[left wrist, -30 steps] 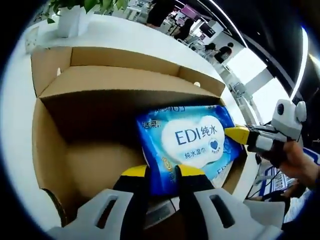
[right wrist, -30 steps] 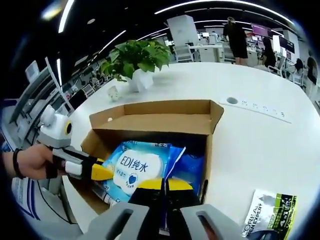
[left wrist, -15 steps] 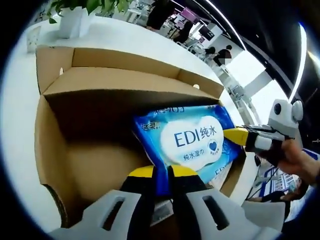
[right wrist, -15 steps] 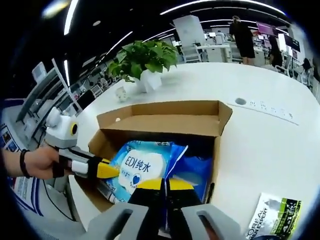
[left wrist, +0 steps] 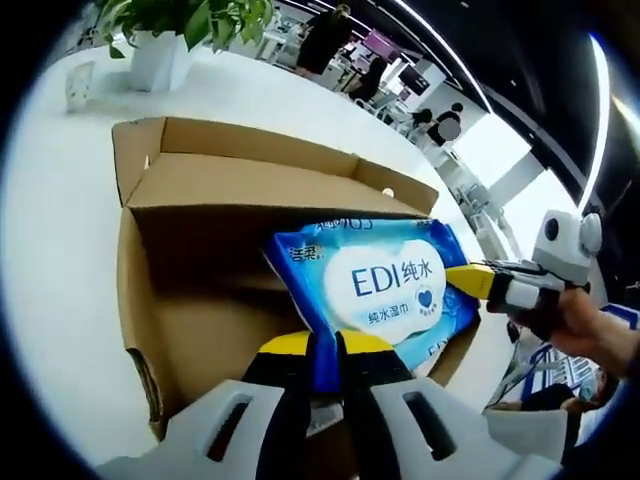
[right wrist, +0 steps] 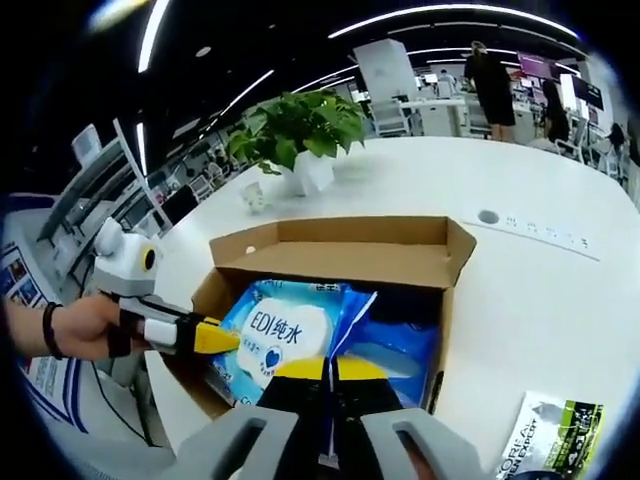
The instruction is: Operate the shoe box by opening the lid, removing the specified soft item, and placing it in the target area until the item is outside and the box remains undamaged.
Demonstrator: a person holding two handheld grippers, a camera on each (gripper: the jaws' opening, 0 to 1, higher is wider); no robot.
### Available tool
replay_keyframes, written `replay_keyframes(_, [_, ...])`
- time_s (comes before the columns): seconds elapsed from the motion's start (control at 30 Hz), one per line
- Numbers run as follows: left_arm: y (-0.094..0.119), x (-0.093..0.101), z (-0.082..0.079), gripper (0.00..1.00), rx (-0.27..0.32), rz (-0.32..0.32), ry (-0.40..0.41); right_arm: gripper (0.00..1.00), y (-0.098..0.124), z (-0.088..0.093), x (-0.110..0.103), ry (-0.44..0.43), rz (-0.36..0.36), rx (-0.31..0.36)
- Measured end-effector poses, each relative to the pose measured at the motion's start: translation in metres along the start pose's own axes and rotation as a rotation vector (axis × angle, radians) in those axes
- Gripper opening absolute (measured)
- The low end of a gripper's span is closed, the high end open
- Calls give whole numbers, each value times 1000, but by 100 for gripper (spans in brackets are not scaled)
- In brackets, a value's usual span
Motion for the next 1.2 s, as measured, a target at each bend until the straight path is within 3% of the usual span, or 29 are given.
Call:
replay_keyframes(0.63, [11,33,-11,7,36,15,-56,0,36,-11,3,16,18,57])
replay_keyframes(1.2, [-5,74,-5,7,-2,53,-130,0,74,8,29,-33,63,94])
Point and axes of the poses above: the point that each gripper's makers call its tool centre point, and the gripper's own axes: y roughly backward along the fingers, x roughly to its right, z roughly out of its underside, the point moved 6 cm from there along y, roughly backward along the fingers, and after that the axes turned 9 degrees about z, right-handed, at the moved point
